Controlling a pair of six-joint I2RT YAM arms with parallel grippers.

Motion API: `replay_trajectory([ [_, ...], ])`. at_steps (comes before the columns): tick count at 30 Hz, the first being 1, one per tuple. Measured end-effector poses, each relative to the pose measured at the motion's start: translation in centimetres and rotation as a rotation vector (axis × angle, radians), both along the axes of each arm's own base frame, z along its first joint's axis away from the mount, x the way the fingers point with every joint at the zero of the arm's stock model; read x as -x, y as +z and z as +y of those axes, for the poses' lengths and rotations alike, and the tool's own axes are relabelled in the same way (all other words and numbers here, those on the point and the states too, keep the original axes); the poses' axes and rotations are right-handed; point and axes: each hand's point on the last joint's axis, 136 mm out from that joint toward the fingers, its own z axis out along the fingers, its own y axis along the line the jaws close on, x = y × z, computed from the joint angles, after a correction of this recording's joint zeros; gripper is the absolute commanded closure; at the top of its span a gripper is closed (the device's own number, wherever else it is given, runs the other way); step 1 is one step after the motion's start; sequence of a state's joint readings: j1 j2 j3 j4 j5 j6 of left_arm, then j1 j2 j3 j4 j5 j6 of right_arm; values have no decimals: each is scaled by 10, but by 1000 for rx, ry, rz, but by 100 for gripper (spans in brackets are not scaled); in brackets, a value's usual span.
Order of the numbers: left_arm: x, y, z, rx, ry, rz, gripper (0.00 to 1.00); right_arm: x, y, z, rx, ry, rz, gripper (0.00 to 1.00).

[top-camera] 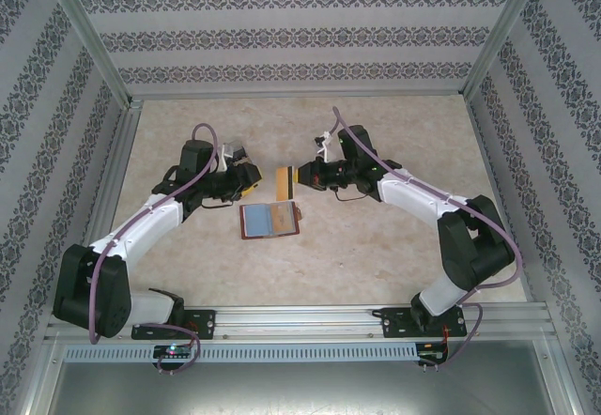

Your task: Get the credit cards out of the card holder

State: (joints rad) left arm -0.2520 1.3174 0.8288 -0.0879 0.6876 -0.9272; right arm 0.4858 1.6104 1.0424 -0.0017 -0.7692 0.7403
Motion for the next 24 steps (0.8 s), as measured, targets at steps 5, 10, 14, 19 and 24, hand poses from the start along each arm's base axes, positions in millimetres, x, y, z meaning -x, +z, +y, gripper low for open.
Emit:
replay_trajectory([
  [5, -1, 7, -3, 36, -15, -13, 63, -1, 9, 4, -40, 1, 2, 100],
  [10, -1, 9, -3, 49, -21, -14, 64, -3, 14, 6, -63, 1, 0, 100],
  [14, -2, 13, -7, 73, -35, -27, 68, -3, 19, 8, -86, 7, -2, 100],
  [19, -4, 15, -12, 110, -55, -28, 69, -4, 29, 12, -125, 18, -10, 100],
  [24, -5, 16, -15, 130, -66, -26, 70, -3, 38, 16, -166, 37, -13, 100],
])
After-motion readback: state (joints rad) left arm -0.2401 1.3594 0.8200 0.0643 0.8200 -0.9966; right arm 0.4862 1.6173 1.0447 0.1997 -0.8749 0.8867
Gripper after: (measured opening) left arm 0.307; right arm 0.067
